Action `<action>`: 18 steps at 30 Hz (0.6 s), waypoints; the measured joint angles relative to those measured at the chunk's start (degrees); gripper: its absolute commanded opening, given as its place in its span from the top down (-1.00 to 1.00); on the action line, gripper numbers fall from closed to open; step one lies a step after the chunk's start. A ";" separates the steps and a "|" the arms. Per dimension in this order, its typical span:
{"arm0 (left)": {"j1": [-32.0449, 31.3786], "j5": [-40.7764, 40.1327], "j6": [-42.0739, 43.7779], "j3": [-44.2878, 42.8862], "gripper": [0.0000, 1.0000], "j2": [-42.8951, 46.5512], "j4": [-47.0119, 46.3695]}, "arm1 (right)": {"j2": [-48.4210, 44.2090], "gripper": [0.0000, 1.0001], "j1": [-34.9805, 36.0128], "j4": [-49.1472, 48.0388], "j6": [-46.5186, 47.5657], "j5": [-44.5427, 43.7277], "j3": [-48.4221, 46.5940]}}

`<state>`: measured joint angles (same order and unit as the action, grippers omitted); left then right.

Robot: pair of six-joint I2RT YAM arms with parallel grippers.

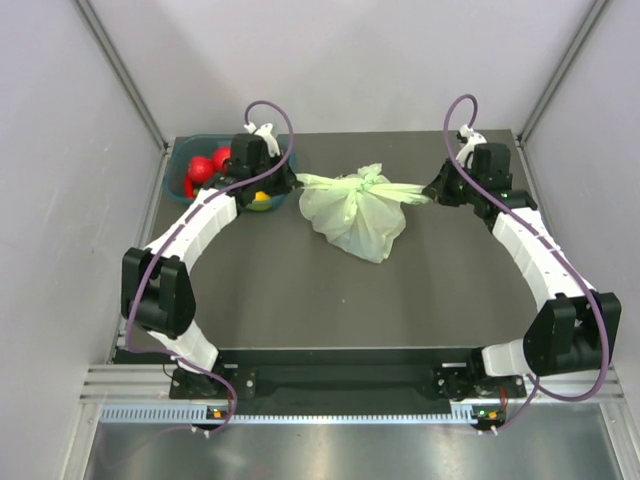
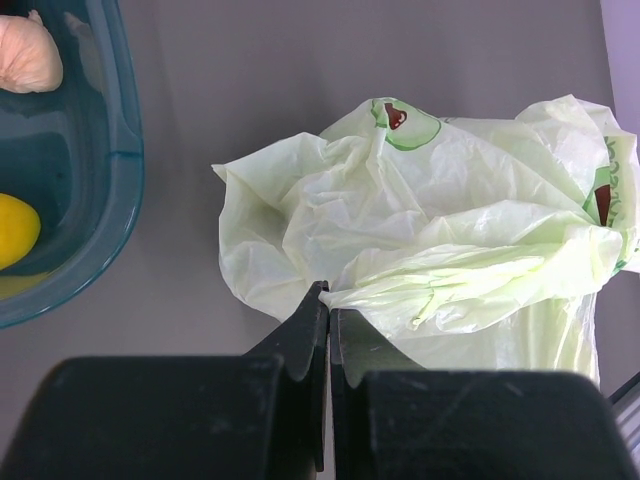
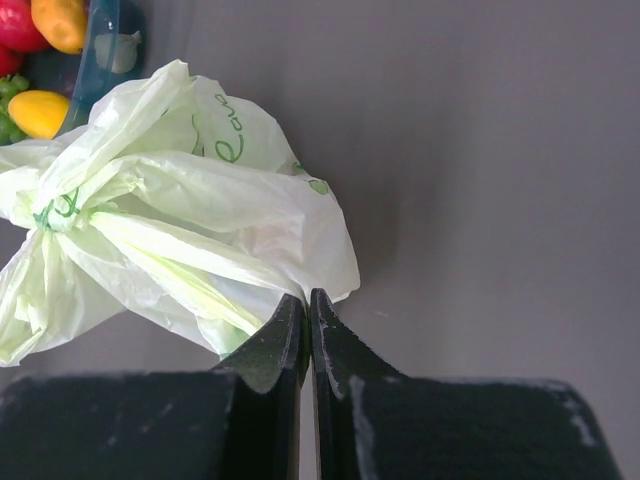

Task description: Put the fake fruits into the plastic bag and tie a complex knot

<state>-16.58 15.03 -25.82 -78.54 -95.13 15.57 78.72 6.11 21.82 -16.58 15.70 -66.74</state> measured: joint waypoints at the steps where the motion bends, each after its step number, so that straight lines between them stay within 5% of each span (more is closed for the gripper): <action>1: 0.09 0.00 0.02 0.00 1.00 0.15 0.00 | -0.02 1.00 0.00 0.00 0.00 -0.04 0.00; 11: 0.79 -0.11 0.39 0.00 1.00 0.50 0.31 | -0.90 1.00 0.02 0.00 0.04 -2.12 0.00; 18: 9.51 -15.78 5.66 -0.55 1.00 0.61 4.35 | -1.97 1.00 -1.46 0.87 3.78 -15.56 -0.37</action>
<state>-7.07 -0.75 -20.16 -79.09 -94.52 19.92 76.75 4.64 22.70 -12.80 0.14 -67.11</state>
